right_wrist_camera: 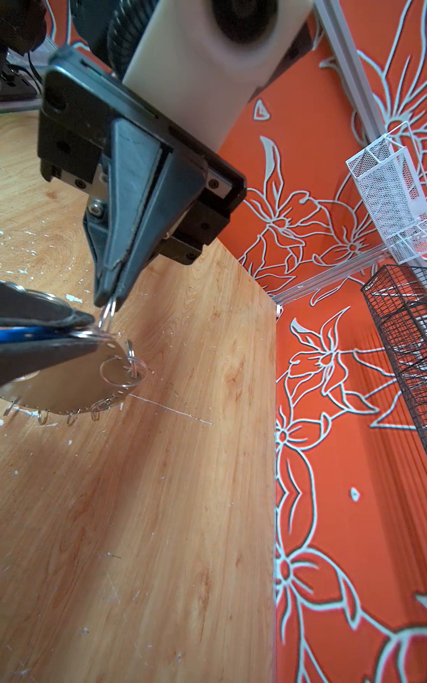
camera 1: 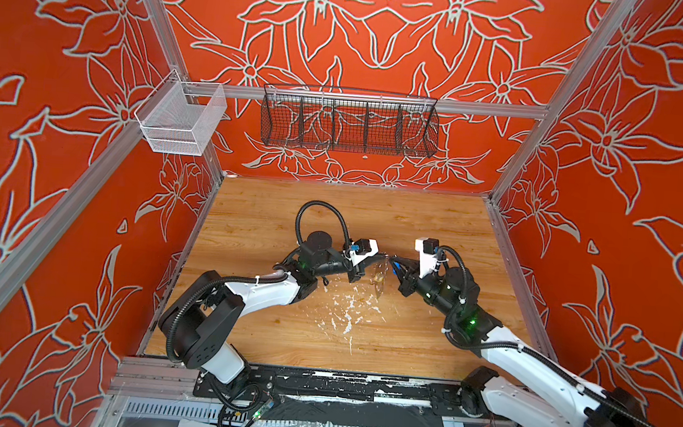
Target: Put the keys on the keyring
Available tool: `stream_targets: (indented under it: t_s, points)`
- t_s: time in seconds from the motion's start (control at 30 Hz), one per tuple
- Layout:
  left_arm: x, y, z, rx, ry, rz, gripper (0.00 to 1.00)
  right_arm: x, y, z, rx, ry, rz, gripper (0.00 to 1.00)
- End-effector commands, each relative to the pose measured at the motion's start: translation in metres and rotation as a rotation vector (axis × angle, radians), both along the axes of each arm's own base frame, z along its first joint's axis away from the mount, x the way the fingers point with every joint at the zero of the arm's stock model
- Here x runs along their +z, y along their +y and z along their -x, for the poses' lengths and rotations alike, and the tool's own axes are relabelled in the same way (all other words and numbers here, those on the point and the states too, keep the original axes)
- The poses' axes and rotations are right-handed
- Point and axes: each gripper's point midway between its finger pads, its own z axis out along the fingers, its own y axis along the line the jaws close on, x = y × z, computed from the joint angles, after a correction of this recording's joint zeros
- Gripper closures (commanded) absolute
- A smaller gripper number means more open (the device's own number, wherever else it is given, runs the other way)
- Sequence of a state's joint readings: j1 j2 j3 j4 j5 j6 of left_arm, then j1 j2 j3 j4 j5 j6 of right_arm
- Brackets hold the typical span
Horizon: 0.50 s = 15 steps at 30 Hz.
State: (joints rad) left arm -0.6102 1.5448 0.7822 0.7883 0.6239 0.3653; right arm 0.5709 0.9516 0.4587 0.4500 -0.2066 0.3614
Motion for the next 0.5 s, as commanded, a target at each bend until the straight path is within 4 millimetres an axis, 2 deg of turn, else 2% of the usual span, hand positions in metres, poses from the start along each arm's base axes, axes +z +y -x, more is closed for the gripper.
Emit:
stream_targets:
  t_s: [0.0,0.07,0.47]
  points:
    - [0.005,-0.0005,-0.0051,-0.003,-0.005,0.006,0.85,0.0208,-0.0073,-0.0036,-0.023,-0.074,-0.01,1.0]
    - [0.004,-0.0009,-0.0059,-0.004,0.001,-0.006,0.8,0.0206,-0.0061,-0.0025,-0.014,-0.08,0.006,1.0]
    - [0.0062,-0.0045,0.0003,-0.061,0.051,-0.121,0.76,0.0284,-0.0052,0.0033,0.009,-0.114,0.032,1.0]
